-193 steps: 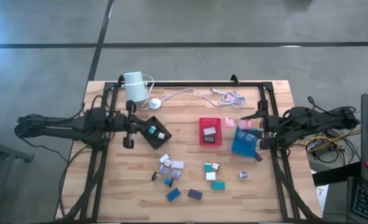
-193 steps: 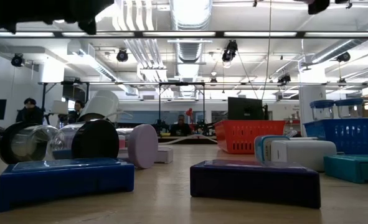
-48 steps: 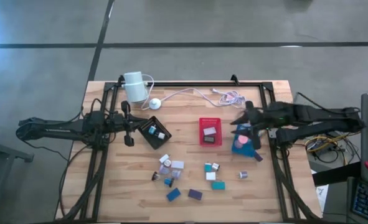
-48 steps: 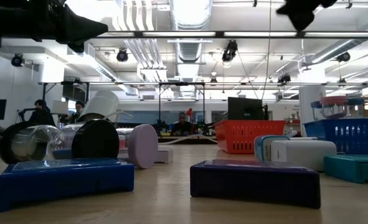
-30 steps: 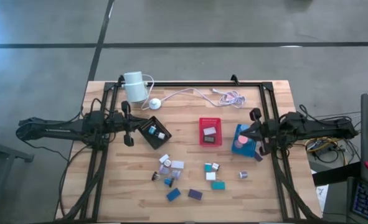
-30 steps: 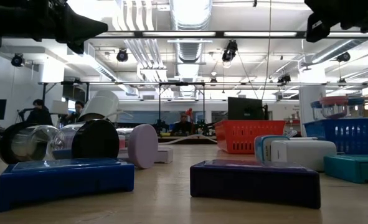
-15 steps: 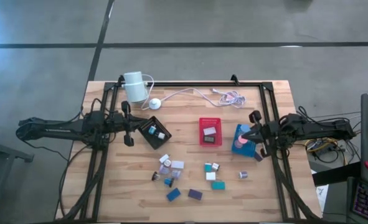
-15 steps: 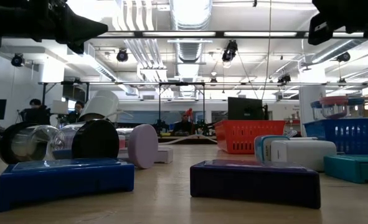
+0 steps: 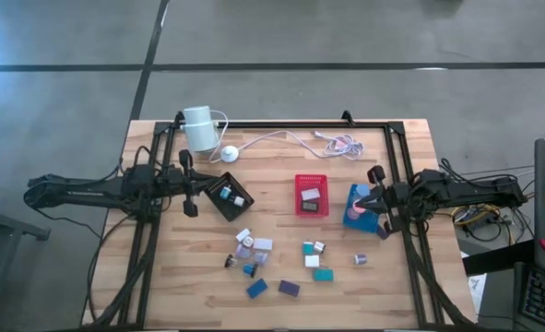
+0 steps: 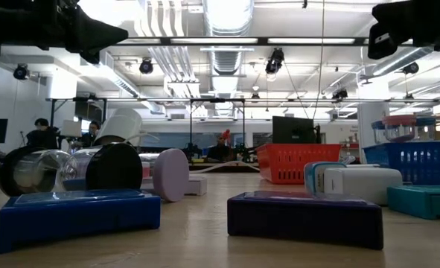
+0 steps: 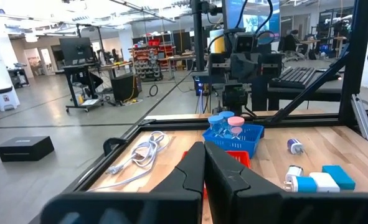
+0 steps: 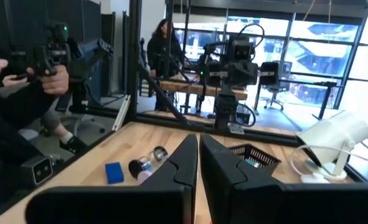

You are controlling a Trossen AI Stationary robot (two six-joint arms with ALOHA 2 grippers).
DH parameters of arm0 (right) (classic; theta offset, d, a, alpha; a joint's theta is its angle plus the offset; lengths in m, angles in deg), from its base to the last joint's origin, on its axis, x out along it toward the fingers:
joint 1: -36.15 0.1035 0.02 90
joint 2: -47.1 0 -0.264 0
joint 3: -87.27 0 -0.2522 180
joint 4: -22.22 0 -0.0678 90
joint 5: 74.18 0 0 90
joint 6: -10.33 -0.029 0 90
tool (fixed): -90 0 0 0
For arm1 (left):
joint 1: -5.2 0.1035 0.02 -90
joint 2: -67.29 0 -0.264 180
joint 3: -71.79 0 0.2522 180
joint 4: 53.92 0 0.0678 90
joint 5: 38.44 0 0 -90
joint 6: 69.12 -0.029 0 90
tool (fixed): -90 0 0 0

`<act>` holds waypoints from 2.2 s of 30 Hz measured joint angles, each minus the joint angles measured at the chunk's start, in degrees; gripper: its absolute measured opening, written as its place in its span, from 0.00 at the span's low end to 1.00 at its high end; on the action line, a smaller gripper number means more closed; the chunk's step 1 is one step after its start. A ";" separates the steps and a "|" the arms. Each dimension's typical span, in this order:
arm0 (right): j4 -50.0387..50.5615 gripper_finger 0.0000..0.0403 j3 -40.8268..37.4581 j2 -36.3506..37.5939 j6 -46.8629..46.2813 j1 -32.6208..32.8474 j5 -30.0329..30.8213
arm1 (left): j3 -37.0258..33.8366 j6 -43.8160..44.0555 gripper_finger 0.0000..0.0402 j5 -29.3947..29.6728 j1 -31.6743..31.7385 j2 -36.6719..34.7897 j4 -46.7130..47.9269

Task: Pick & Place Office items
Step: Put the light blue digital clock into the red bin

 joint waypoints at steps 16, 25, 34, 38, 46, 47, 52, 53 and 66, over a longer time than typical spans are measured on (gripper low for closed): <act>9.57 0.03 9.90 -11.69 -4.89 2.59 4.83 | -0.04 -0.02 0.03 -0.18 0.00 0.00 -0.76; 25.57 0.03 26.81 -34.11 -15.34 10.73 16.57 | -0.04 0.22 0.03 -0.18 0.00 0.00 -0.57; 58.35 0.03 49.37 -56.51 -31.56 20.83 25.09 | -0.07 0.24 0.03 -0.17 0.02 -0.01 -0.57; 68.50 0.03 57.09 -65.07 -37.25 25.79 24.01 | -0.07 -0.64 0.03 -0.19 0.01 -0.02 -0.55; 72.24 0.07 66.79 -75.48 -40.60 30.97 20.74 | -0.07 -1.64 0.03 -0.17 0.00 -0.02 -0.55; 72.17 0.09 67.65 -76.37 -41.60 30.97 19.68 | -0.07 -1.51 0.03 -0.17 0.01 -0.04 -0.55; 71.44 0.26 69.78 -80.01 -44.04 31.71 16.18 | -0.02 -0.74 0.03 -0.17 0.01 -0.02 -0.55; 71.33 0.30 69.78 -80.59 -44.13 32.13 16.89 | 0.01 -0.60 0.03 -0.20 0.01 -0.04 -0.55; 59.81 0.66 62.51 -85.62 -45.26 33.18 18.00 | 0.02 -0.42 0.03 -0.18 0.01 -0.02 -0.54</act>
